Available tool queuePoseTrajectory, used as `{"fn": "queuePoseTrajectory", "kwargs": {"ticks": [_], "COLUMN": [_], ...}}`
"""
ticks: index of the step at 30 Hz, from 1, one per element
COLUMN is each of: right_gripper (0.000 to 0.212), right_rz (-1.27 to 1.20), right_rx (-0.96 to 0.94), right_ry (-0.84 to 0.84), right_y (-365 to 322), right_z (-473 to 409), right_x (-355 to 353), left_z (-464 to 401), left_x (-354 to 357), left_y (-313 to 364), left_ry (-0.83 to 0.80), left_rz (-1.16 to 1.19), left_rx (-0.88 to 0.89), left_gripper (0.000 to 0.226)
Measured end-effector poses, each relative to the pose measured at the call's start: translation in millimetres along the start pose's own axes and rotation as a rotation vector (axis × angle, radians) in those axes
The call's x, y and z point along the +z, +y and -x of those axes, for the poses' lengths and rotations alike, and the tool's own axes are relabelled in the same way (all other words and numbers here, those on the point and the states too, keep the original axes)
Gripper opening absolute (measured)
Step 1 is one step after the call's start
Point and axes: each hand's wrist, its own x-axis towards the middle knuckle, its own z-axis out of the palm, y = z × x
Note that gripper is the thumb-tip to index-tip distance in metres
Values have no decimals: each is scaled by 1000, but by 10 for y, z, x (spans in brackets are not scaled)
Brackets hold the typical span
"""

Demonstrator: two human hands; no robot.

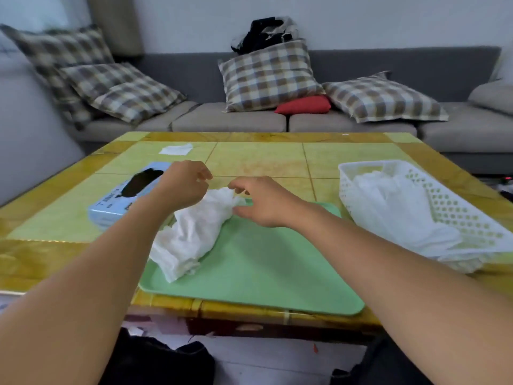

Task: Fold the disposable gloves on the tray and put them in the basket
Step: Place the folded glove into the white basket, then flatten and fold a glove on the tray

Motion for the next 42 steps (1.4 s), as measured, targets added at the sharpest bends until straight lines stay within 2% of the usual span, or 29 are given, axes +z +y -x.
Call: {"fn": "queuePoseTrajectory", "kwargs": {"ticks": [2, 5, 8, 12, 14, 16, 19, 22, 26, 29, 32, 34, 36, 37, 39, 40, 42], "right_gripper": [63, 71, 57, 51, 48, 46, 21, 12, 8, 5, 8, 9, 12, 14, 30, 42, 45], "right_rz": [-45, 71, 118, -16, 12, 24, -47, -59, -44, -65, -294, -662, -1003, -1133, -1379, -1489, -1636], "right_rx": [-96, -192, -209, -151, -134, -112, -114, -111, -140, -120, -35, 76, 132, 148, 193, 237, 326], "right_ry": [-78, -204, -212, -6, -8, -110, -82, -79, -275, -409, -456, -380, -225, -152, -95, -109, -154], "right_y": [-222, -438, -551, -490, -435, -379, -295, -233, -95, 89, 284, 385, 406, 394, 357, 327, 308], "right_z": [-153, -299, -420, -481, -434, -346, -293, -286, -170, -74, 51, 145, 213, 241, 269, 299, 368], "right_x": [261, 532, 732, 699, 679, 705, 750, 640, 440, 249, 3, -154, -288, -355, -444, -479, -564], "left_z": [176, 332, 451, 456, 399, 326, 238, 187, 176, 195, 200, 177, 214, 263, 364, 395, 392], "left_x": [-100, -163, -144, -61, -22, 34, 113, 152, 158, 149, 156, 117, -9, -67, -129, -124, -42], "left_y": [-397, -695, -805, -763, -693, -612, -565, -521, -478, -484, -465, -385, -175, -11, 307, 450, 736], "left_ry": [-12, -58, -142, -274, -289, -307, -306, -231, -174, -198, -217, -136, -93, -170, -434, -519, -516], "left_rz": [-43, -69, -31, -34, -82, -101, -144, -142, -11, -27, -77, -88, 154, 347, 731, 838, 980], "left_rx": [-66, -123, -106, -25, -11, -27, -35, -14, -47, -41, -52, -45, -12, 42, 191, 280, 294], "left_gripper": [28, 31, 41, 48, 45, 36, 24, 17, 28, 31, 38, 50, 76, 77, 66, 57, 45]}}
